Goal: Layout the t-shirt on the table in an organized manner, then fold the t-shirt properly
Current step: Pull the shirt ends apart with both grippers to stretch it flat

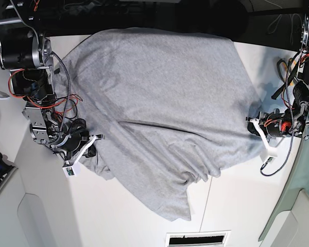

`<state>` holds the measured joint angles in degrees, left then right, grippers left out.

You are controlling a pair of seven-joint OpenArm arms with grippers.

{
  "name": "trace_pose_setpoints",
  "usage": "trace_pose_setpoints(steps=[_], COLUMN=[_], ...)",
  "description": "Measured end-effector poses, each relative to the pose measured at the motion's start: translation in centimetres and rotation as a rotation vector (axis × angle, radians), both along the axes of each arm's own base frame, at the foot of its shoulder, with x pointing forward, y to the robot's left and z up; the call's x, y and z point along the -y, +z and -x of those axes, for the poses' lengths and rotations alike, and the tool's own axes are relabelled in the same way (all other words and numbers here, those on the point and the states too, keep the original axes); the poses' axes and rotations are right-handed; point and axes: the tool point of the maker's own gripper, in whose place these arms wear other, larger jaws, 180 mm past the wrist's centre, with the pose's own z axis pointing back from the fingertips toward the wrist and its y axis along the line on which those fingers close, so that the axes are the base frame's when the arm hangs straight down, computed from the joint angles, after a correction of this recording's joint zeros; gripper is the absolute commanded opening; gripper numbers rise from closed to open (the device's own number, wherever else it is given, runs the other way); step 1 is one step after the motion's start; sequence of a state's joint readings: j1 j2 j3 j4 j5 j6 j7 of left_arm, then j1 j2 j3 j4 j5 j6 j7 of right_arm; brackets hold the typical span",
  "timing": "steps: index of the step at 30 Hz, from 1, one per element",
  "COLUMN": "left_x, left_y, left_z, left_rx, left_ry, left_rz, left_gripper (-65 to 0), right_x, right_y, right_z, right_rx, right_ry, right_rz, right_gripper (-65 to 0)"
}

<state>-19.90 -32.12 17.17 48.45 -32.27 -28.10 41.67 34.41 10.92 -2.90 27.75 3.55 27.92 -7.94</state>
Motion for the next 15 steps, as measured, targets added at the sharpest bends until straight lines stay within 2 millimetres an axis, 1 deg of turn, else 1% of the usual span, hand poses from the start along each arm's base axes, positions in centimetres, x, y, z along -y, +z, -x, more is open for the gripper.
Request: trace_pose_setpoints(steps=[4, 8, 11, 13, 15], left_x=[-0.6, -0.9, -0.9, -1.0, -1.0], left_y=[-0.6, -1.0, -1.1, -1.1, -1.2], left_z=[0.3, 0.5, 0.6, 0.6, 0.6], left_rx=[-0.003, -0.003, -0.007, -0.006, -0.008], left_ry=[0.033, 0.062, 0.070, 0.068, 0.061], left_rz=[0.035, 0.062, 0.075, 0.072, 0.062], left_gripper=[-65.0, -65.0, -65.0, -65.0, -65.0], right_x=[4.0, 8.1, 10.8, 12.2, 13.2], right_y=[0.1, -0.1, -0.7, -1.3, -2.2], right_z=[0.2, 1.2, 2.8, 4.2, 5.8], right_rx=[-0.007, -0.013, -0.024, -0.038, -0.054], right_ry=[-0.035, -0.098, -0.148, -0.175, -0.220], right_rz=[0.061, 0.078, 0.074, 0.066, 0.036], right_gripper=[-65.0, -65.0, -65.0, -65.0, -65.0])
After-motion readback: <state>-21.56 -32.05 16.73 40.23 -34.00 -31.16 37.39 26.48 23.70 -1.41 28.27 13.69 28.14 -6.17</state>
